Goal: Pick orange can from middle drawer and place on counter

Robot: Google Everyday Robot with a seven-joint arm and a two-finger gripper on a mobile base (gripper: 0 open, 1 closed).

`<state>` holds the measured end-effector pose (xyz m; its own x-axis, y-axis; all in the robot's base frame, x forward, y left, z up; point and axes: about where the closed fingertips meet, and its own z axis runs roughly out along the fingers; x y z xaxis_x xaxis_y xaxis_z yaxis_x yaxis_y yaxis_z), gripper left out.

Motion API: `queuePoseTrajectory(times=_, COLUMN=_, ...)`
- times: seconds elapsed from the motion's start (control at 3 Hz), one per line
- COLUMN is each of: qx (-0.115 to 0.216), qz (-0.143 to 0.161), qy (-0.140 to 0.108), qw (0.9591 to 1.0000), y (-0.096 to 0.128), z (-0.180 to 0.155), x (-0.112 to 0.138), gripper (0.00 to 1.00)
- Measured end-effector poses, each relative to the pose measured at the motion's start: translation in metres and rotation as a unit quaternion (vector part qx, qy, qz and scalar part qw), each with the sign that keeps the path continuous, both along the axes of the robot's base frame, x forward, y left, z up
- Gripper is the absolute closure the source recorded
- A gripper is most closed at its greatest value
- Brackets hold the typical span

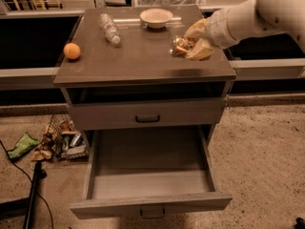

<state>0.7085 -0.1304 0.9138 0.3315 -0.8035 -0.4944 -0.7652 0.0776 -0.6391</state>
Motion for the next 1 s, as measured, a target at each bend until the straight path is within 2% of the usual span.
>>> queuePoseTrajectory(times=0.33, qx=0.005, qz=0.000, qy=0.011, qw=0.9999, y=0.014, z=-0.011, x=0.023, gripper=1.00)
queuePoseTrajectory(times=0.67, qx=0.014, qz=-0.001, qy=0.025, qw=0.9996, y=0.025, z=-0.019, x=0.040, gripper=0.84)
queuePoseTrajectory(times=1.0, qx=0.017, qz=0.002, qy=0.031, qw=0.9994, y=0.034, z=-0.024, x=0.052, gripper=0.61)
